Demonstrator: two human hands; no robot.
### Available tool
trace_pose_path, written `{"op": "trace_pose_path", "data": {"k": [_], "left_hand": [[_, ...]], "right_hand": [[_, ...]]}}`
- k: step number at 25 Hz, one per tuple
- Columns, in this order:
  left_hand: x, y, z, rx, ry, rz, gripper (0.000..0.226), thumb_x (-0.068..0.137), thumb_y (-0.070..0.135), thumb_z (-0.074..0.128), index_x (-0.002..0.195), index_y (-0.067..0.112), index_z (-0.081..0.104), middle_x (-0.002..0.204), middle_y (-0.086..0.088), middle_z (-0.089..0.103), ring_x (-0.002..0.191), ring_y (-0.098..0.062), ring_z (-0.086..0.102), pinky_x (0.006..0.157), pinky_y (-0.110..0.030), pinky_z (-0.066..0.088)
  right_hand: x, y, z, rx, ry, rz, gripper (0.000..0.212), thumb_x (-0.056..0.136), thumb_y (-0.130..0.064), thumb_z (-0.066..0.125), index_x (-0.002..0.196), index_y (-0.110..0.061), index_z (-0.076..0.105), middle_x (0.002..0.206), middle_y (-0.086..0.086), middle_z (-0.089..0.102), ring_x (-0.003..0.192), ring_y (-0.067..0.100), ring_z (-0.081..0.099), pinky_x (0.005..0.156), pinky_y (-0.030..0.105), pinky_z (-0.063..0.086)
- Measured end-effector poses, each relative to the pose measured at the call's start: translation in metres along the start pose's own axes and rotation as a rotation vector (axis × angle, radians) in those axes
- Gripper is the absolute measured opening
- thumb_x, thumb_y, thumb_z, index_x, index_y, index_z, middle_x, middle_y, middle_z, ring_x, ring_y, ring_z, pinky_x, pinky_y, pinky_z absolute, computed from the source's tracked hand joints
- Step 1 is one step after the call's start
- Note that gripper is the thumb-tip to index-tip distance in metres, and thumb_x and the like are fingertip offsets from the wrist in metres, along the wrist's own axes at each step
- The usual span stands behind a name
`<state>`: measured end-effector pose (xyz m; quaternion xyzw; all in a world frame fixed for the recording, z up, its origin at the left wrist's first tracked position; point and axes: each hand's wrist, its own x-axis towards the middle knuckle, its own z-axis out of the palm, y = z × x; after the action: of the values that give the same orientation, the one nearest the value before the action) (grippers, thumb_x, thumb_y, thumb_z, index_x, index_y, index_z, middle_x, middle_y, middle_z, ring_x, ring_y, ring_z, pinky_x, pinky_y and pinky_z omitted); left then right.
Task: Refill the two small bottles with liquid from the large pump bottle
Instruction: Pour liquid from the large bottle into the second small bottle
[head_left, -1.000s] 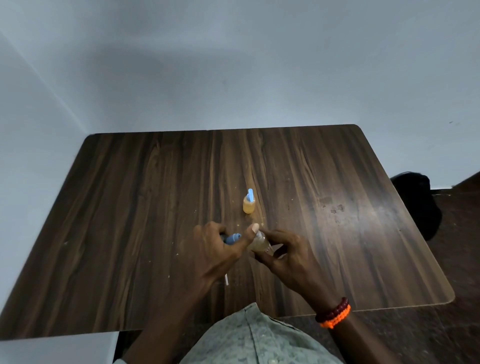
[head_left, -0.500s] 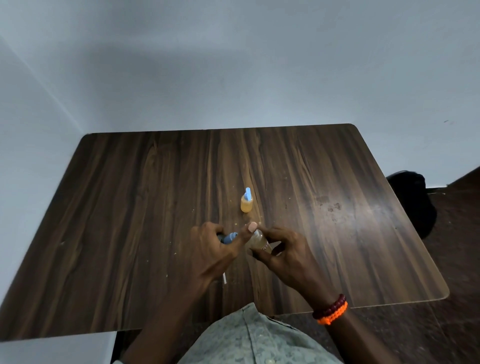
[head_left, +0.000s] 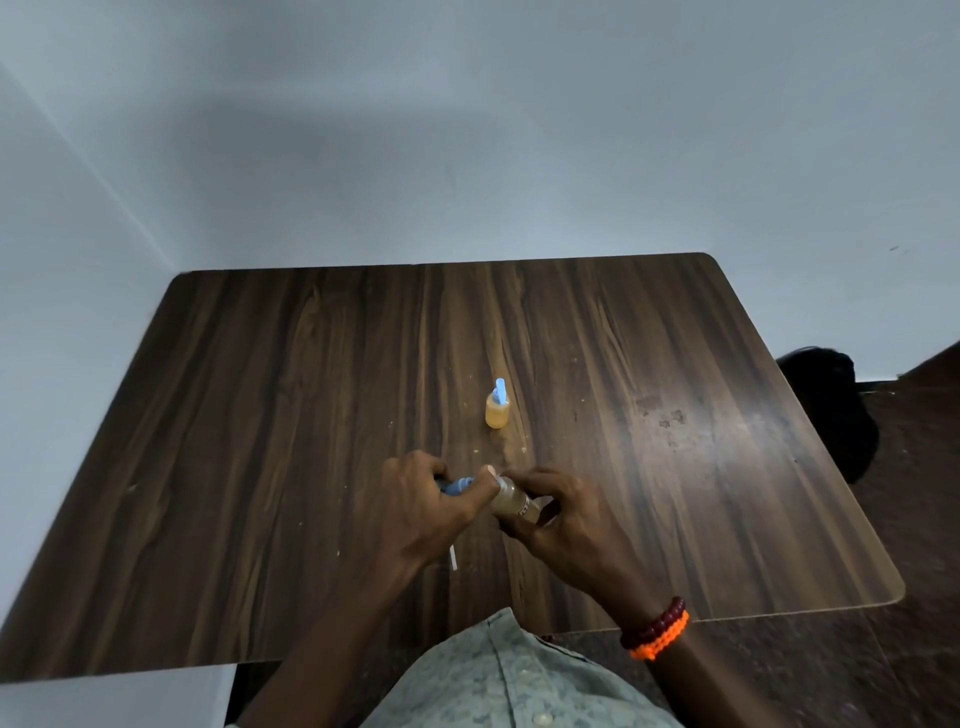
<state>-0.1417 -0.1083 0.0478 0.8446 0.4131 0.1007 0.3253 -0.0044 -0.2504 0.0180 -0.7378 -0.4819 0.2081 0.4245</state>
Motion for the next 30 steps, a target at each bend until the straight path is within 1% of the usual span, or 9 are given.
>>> {"op": "trace_pose_path", "data": {"k": [4, 6, 10, 13, 15, 19, 24, 28, 30], "left_hand": [[0.004, -0.002, 0.0, 0.027, -0.012, 0.003, 0.1, 0.058, 0.108, 0.015, 0.056, 0.016, 0.053, 0.051, 0.008, 0.044, 0.049, -0.005, 0.041, 0.054, -0.023, 0.034], [0.004, -0.003, 0.0, 0.023, -0.003, 0.008, 0.1, 0.061, 0.106, 0.02, 0.056, 0.012, 0.056, 0.05, 0.007, 0.043, 0.048, -0.007, 0.042, 0.054, -0.025, 0.037], [0.005, -0.004, -0.001, 0.068, -0.015, -0.002, 0.082, 0.065, 0.092, 0.028, 0.061, 0.018, 0.063, 0.053, 0.006, 0.05, 0.05, -0.007, 0.047, 0.053, -0.024, 0.035], [0.006, -0.006, 0.0, 0.031, -0.027, 0.0, 0.093, 0.06, 0.104, 0.02, 0.055, 0.018, 0.053, 0.05, 0.008, 0.042, 0.047, -0.006, 0.039, 0.053, -0.023, 0.032], [0.005, -0.007, 0.0, 0.007, -0.019, -0.001, 0.097, 0.058, 0.107, 0.017, 0.055, 0.017, 0.054, 0.049, 0.009, 0.041, 0.047, -0.005, 0.039, 0.053, -0.022, 0.031], [0.005, -0.003, 0.0, 0.055, -0.001, 0.011, 0.082, 0.069, 0.09, 0.027, 0.059, 0.017, 0.064, 0.05, 0.006, 0.048, 0.045, -0.007, 0.043, 0.049, -0.019, 0.03], [0.011, -0.004, -0.001, 0.024, 0.023, 0.006, 0.091, 0.062, 0.106, 0.025, 0.051, 0.018, 0.049, 0.046, 0.007, 0.04, 0.042, -0.007, 0.038, 0.051, -0.023, 0.033], [0.012, -0.001, 0.002, 0.067, -0.011, -0.02, 0.08, 0.069, 0.094, 0.032, 0.06, 0.018, 0.058, 0.052, 0.007, 0.048, 0.047, -0.006, 0.043, 0.051, -0.023, 0.033], [0.013, -0.001, 0.005, 0.102, -0.021, -0.057, 0.079, 0.078, 0.095, 0.039, 0.064, 0.019, 0.056, 0.057, 0.007, 0.05, 0.052, -0.007, 0.046, 0.053, -0.024, 0.032]], "right_hand": [[0.002, -0.001, -0.001, 0.027, 0.049, 0.015, 0.027, 0.089, -0.025, 0.079, 0.116, -0.025, 0.076, 0.101, -0.007, 0.076, 0.094, 0.004, 0.067, 0.069, 0.014, 0.054], [0.005, 0.0, -0.003, 0.0, 0.045, 0.016, 0.03, 0.088, -0.025, 0.081, 0.117, -0.026, 0.075, 0.102, -0.011, 0.074, 0.097, 0.001, 0.066, 0.07, 0.011, 0.053], [0.001, -0.002, 0.003, -0.007, -0.027, 0.008, 0.032, 0.089, -0.024, 0.078, 0.12, -0.021, 0.074, 0.1, -0.019, 0.069, 0.098, -0.007, 0.064, 0.072, 0.01, 0.052], [0.004, 0.0, 0.0, 0.008, 0.019, 0.027, 0.03, 0.089, -0.025, 0.079, 0.119, -0.023, 0.075, 0.1, -0.011, 0.075, 0.096, -0.002, 0.066, 0.071, 0.009, 0.051], [0.007, 0.0, -0.002, -0.023, 0.024, 0.028, 0.033, 0.088, -0.027, 0.08, 0.12, -0.024, 0.075, 0.101, -0.012, 0.074, 0.096, -0.003, 0.065, 0.07, 0.008, 0.049], [0.006, -0.005, -0.001, -0.012, -0.03, 0.016, 0.03, 0.089, -0.022, 0.079, 0.119, -0.022, 0.075, 0.099, -0.017, 0.069, 0.096, -0.007, 0.064, 0.073, 0.008, 0.05], [0.01, -0.003, -0.006, 0.012, 0.016, 0.034, 0.03, 0.089, -0.025, 0.079, 0.119, -0.026, 0.075, 0.101, -0.007, 0.076, 0.094, 0.004, 0.068, 0.071, 0.013, 0.054], [0.009, -0.001, -0.006, -0.025, -0.036, 0.035, 0.036, 0.089, -0.023, 0.079, 0.125, -0.022, 0.072, 0.104, -0.02, 0.067, 0.1, -0.012, 0.06, 0.076, 0.006, 0.049], [0.008, 0.001, -0.006, -0.017, -0.047, 0.045, 0.037, 0.089, -0.022, 0.079, 0.125, -0.021, 0.071, 0.105, -0.019, 0.068, 0.1, -0.014, 0.061, 0.077, 0.005, 0.049]]}}
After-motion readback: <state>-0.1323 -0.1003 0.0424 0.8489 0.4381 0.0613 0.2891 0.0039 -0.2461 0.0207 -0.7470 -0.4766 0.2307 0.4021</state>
